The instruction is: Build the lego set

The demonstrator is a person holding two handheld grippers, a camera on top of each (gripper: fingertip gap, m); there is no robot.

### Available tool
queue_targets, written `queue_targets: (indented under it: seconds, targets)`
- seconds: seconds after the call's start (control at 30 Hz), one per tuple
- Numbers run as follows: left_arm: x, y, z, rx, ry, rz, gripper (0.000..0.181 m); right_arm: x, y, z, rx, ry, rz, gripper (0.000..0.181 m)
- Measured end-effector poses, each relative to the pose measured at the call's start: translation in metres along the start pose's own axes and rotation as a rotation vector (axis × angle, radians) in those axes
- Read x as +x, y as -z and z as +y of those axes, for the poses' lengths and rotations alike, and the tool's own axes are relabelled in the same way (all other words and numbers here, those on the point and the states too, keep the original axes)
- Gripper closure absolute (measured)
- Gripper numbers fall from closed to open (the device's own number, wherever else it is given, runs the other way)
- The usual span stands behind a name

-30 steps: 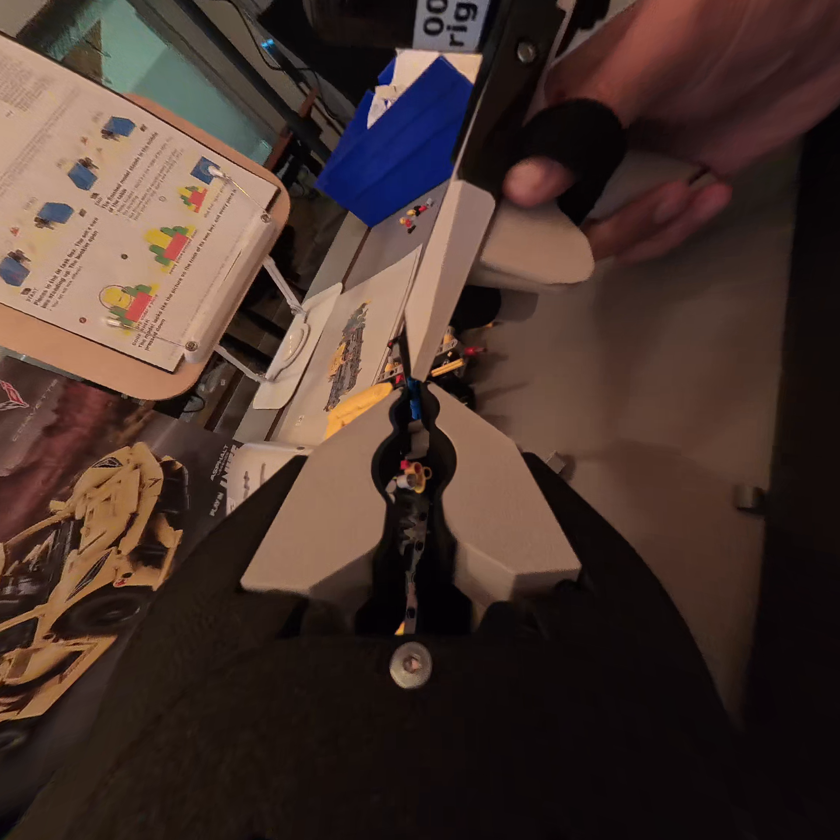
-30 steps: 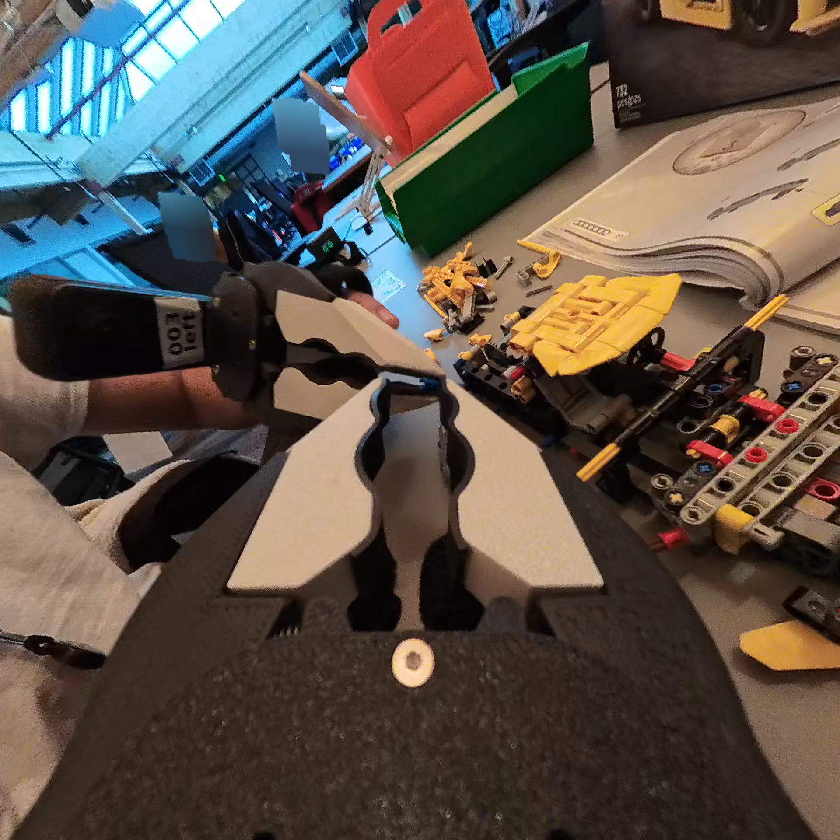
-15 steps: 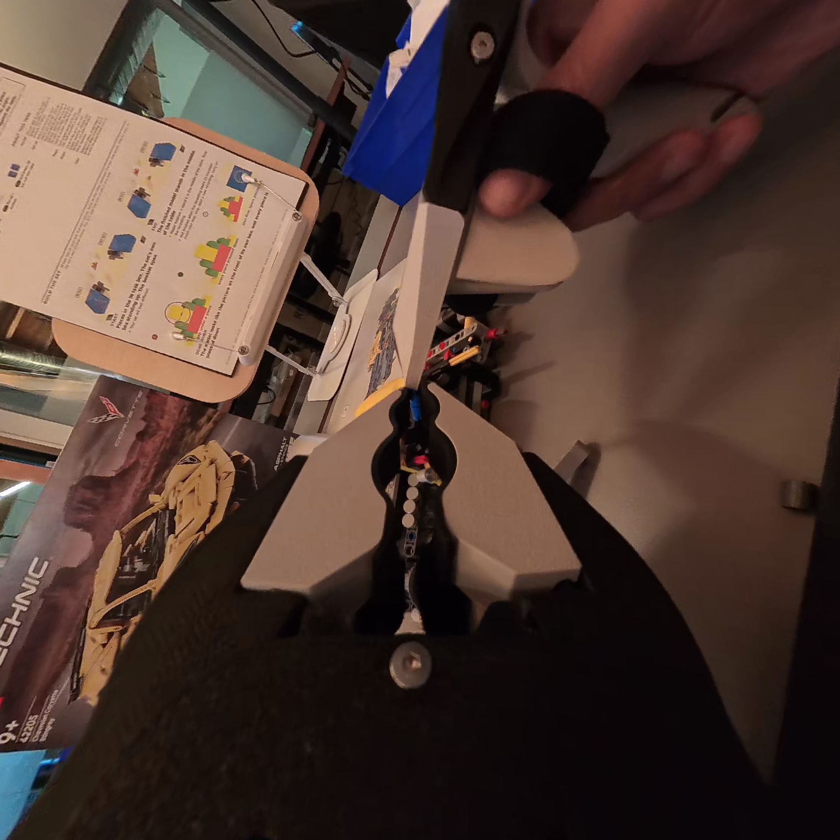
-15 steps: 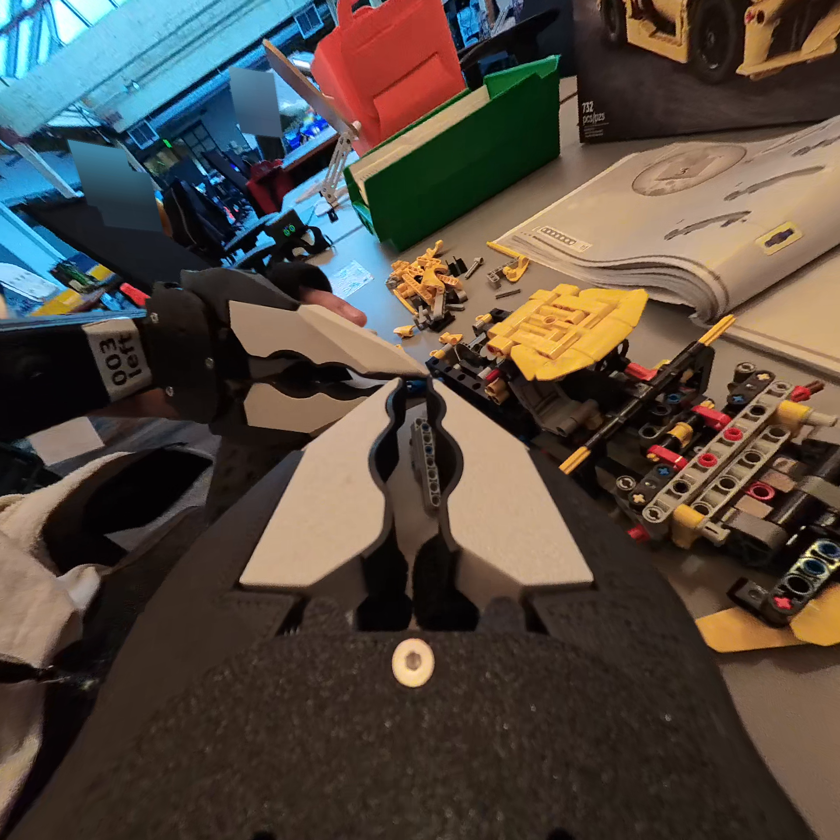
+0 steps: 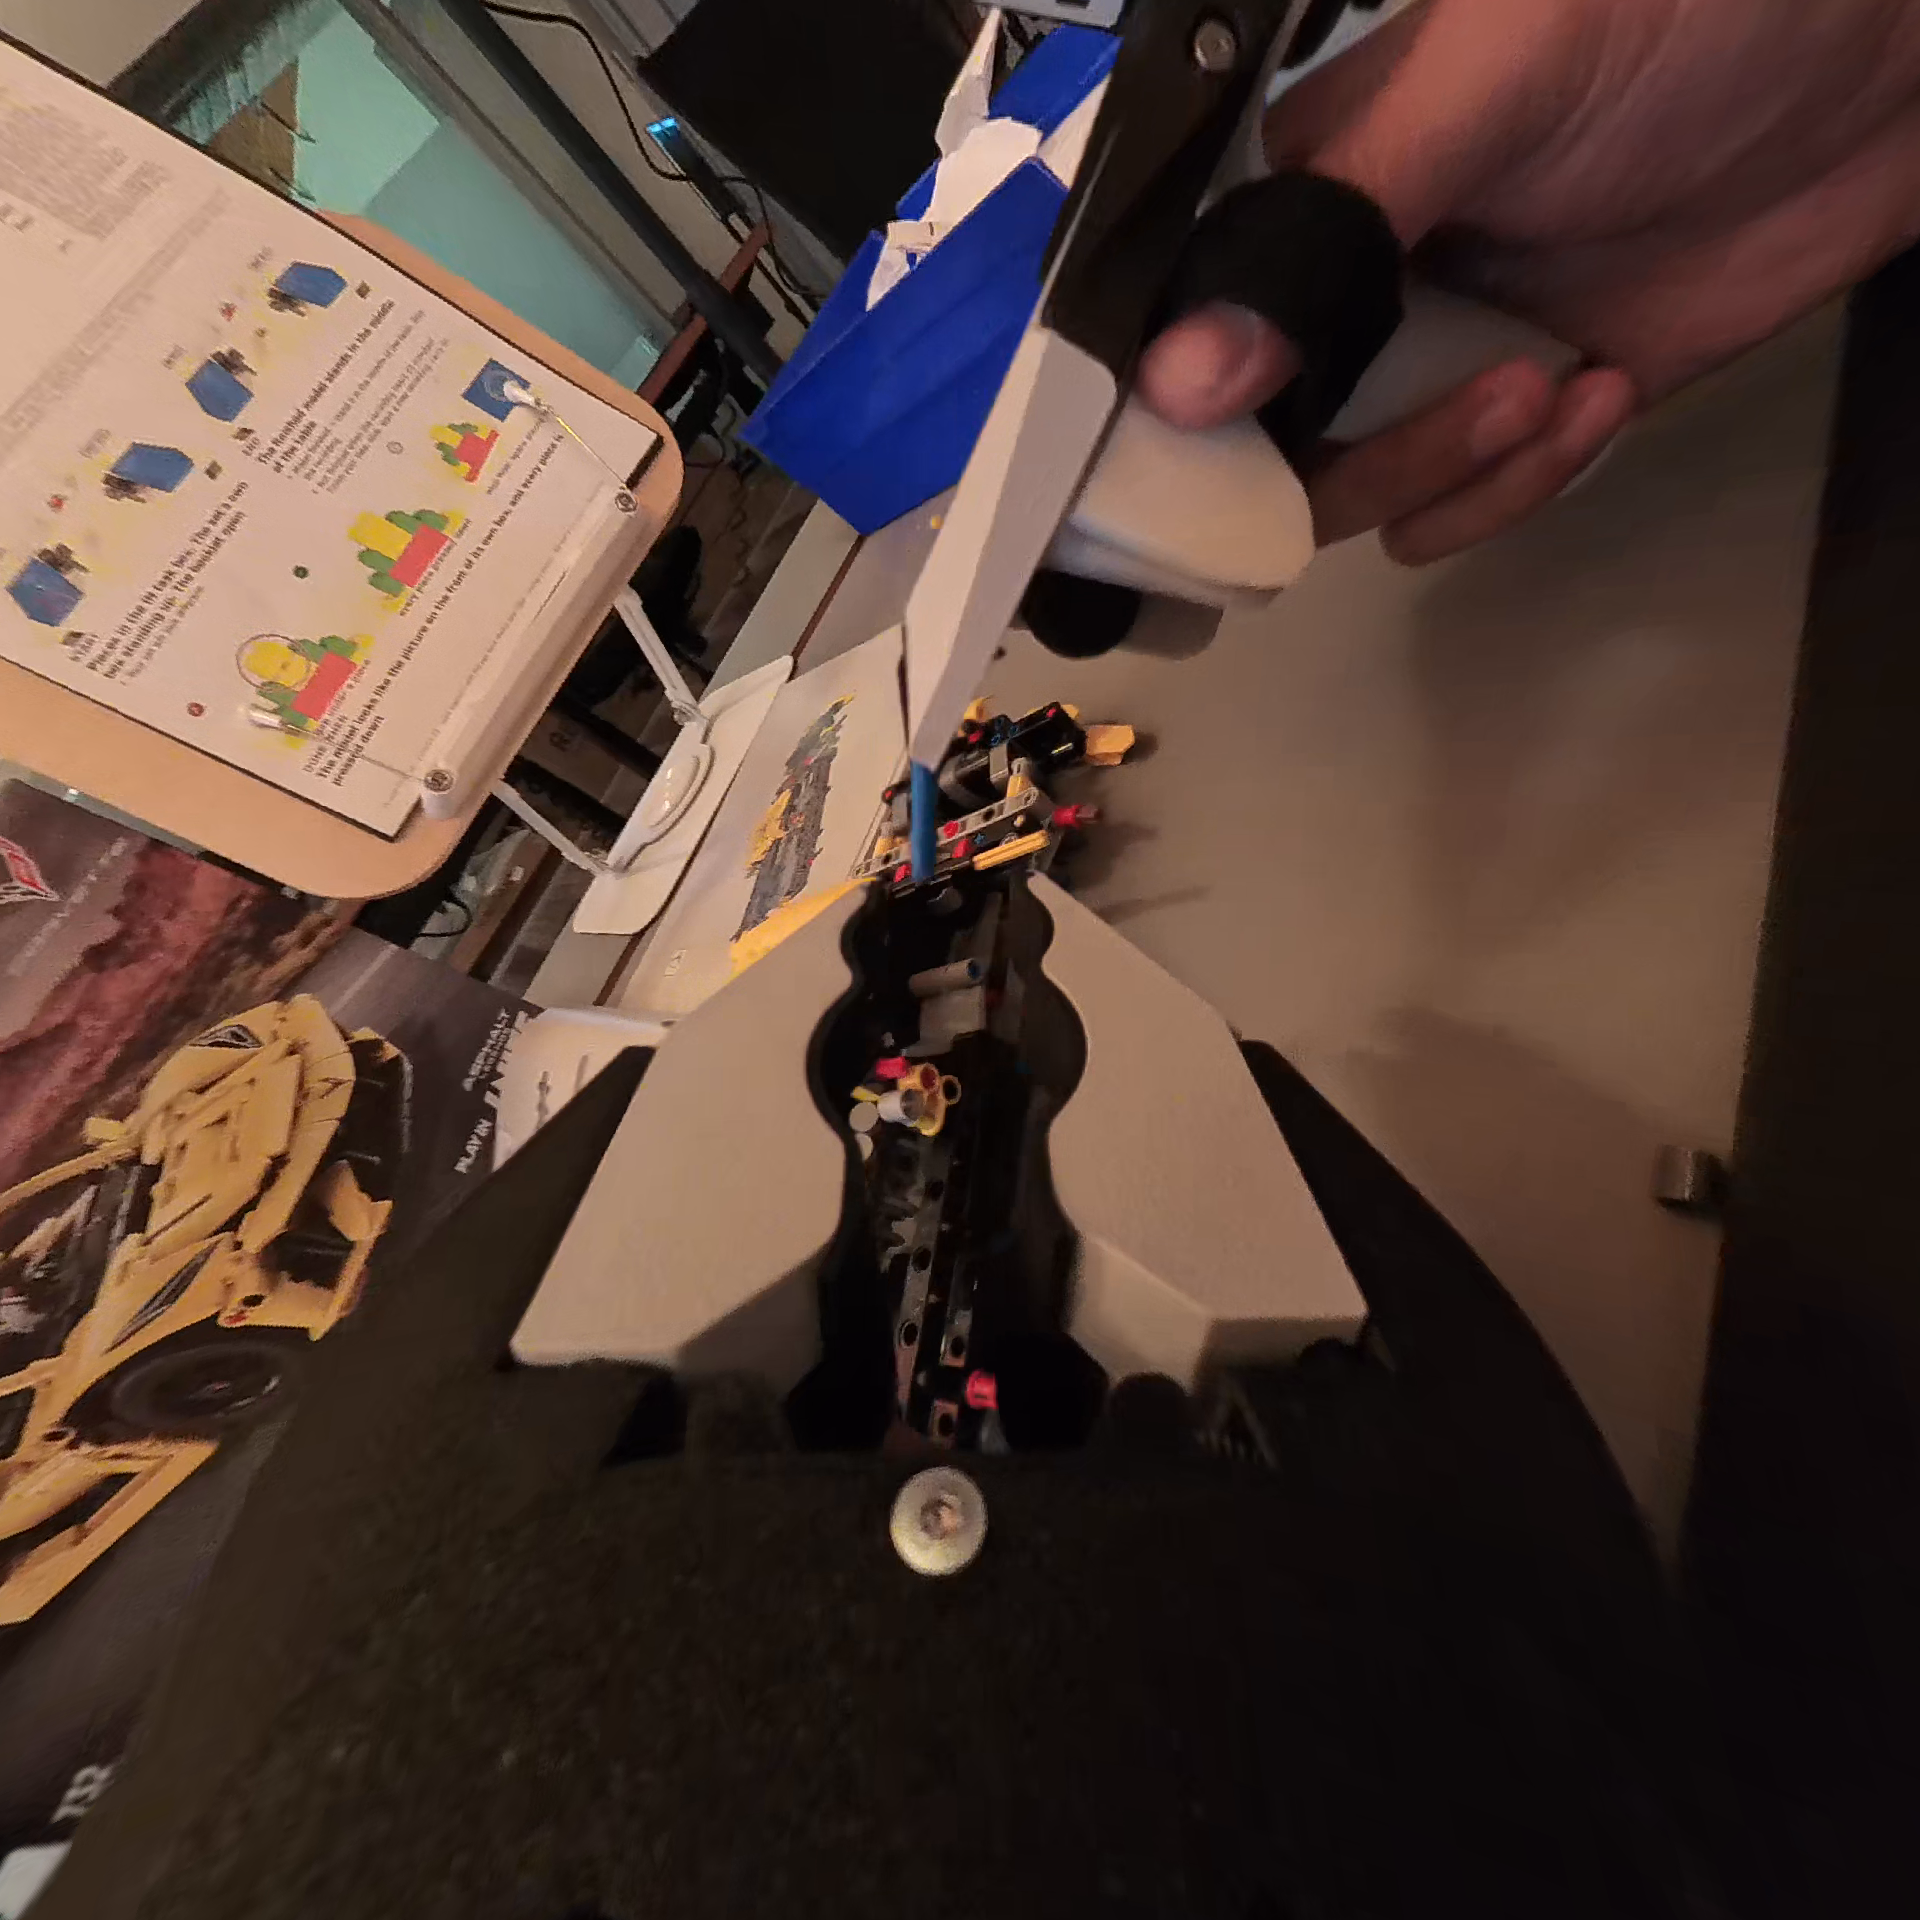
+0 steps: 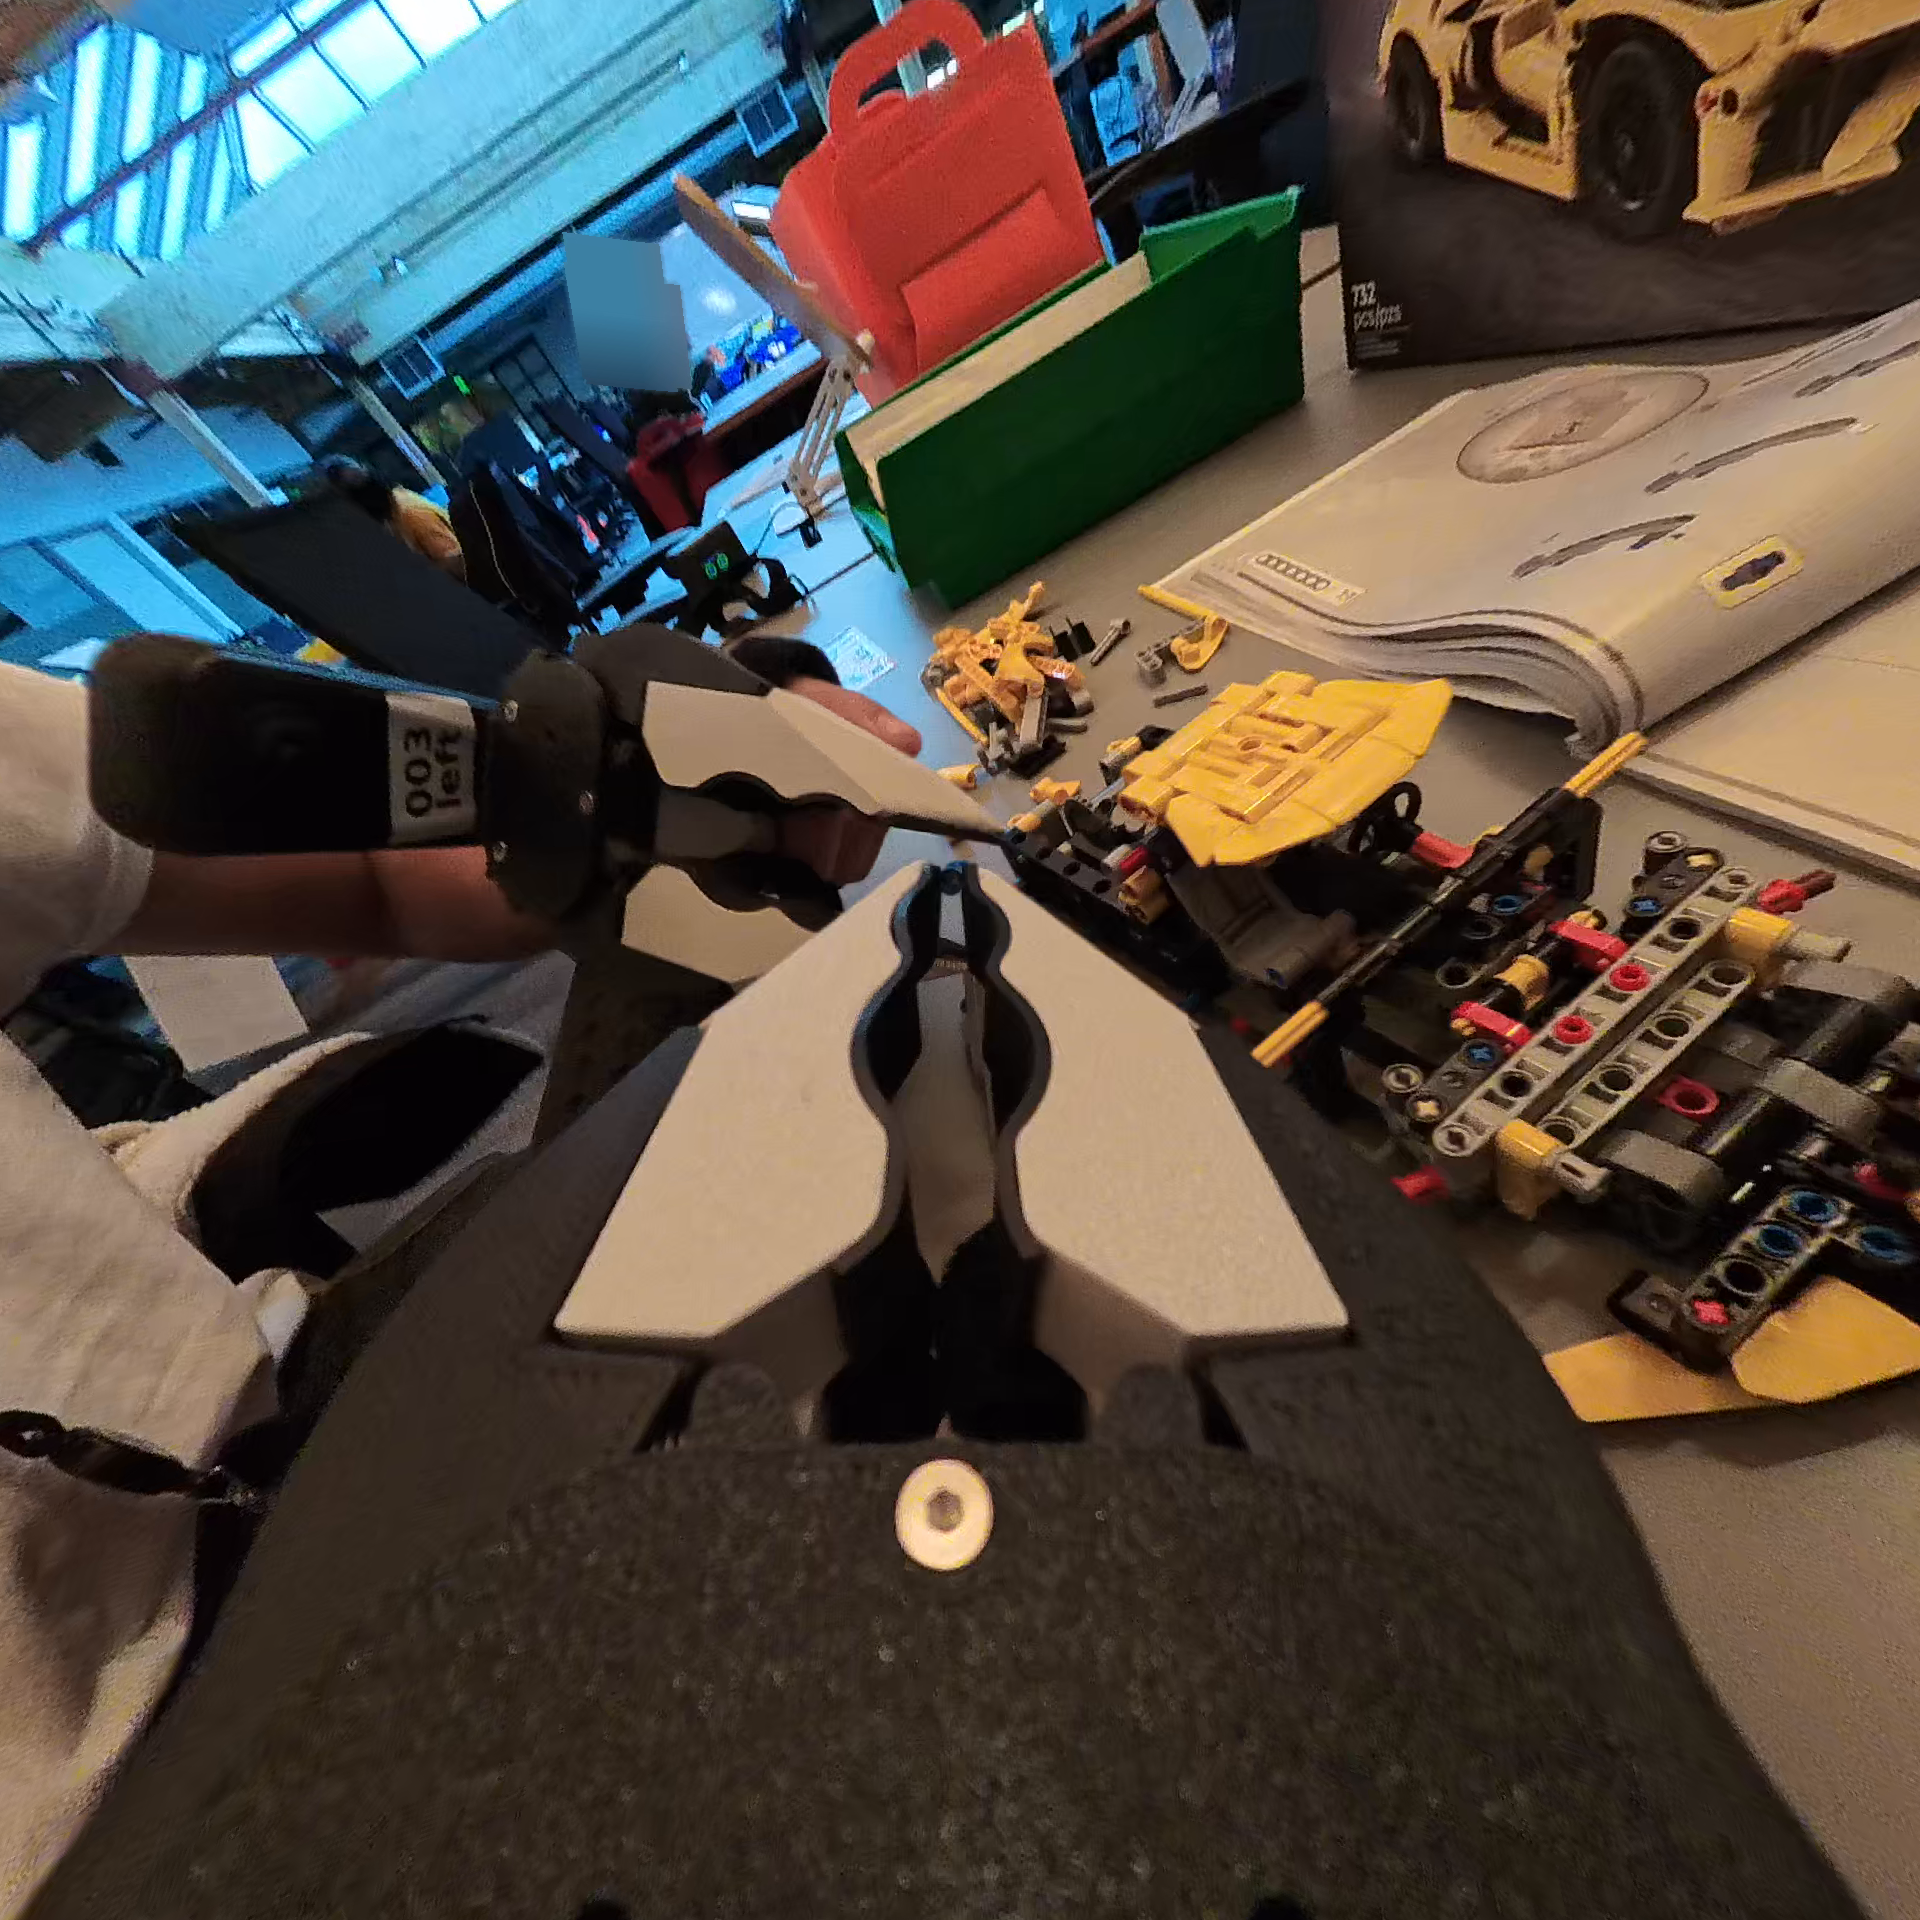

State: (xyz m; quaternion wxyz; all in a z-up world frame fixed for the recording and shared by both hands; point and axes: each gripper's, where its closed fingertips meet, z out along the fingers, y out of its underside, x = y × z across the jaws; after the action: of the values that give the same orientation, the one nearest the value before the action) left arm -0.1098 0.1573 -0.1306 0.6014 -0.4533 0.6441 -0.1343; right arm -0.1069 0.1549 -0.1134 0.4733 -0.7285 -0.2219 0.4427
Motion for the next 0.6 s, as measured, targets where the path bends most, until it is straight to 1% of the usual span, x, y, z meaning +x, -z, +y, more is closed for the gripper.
queue_targets:
  seconds: [0.07,0.17,0.27,0.6]
  targets:
    - [-0.0001,-0.0008,0.0002,-0.002,0.028,0.013,0.161,-0.0028,-0.0027,0.0029,-0.020,0.005,-0.011,0.178]
    - [-0.0009,0.0003,0.0010,0.004,0.042,0.024,0.176,-0.0032,-0.0029,0.0040,-0.027,0.011,-0.008,0.178]
    - [0.0005,0.0007,0.0015,0.005,0.042,0.032,0.177,-0.0030,-0.0040,0.0056,-0.037,0.019,-0.001,0.178]
    - [0.0022,-0.0003,0.0017,-0.002,-0.040,0.005,0.178,-0.0025,-0.0069,0.0069,-0.037,-0.014,-0.012,0.178]
